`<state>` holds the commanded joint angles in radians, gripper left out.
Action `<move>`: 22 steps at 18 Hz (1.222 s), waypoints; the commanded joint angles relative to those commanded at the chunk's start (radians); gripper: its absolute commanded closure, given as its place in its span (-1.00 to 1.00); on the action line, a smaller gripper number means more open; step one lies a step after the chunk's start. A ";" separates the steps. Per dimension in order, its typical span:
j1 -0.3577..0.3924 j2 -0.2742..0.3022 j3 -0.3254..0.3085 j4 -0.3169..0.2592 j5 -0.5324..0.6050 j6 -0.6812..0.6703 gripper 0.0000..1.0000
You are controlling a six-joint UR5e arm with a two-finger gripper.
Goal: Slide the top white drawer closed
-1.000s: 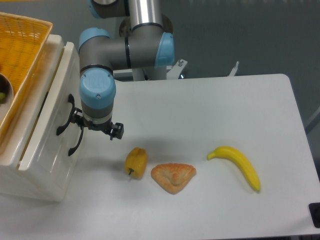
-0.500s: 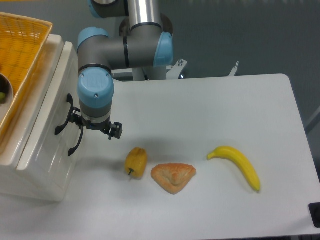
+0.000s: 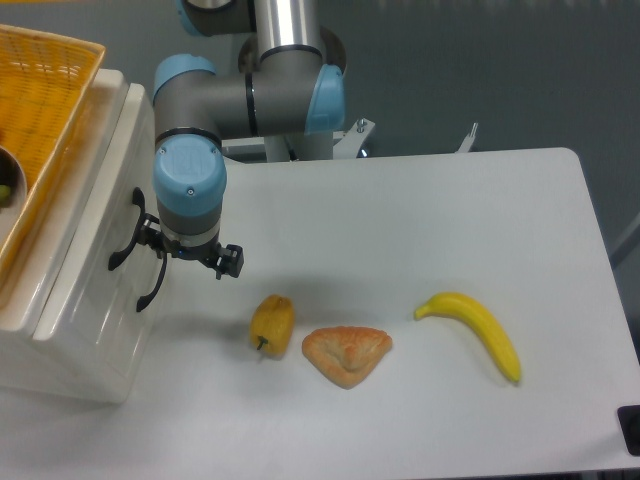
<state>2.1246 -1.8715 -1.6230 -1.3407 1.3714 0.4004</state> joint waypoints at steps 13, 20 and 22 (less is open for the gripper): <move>-0.005 0.000 0.000 -0.002 0.000 0.000 -1.00; 0.041 0.011 -0.002 -0.002 0.002 0.012 -1.00; 0.064 0.017 0.003 0.000 0.011 0.015 -1.00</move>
<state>2.1889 -1.8546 -1.6199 -1.3407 1.3820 0.4157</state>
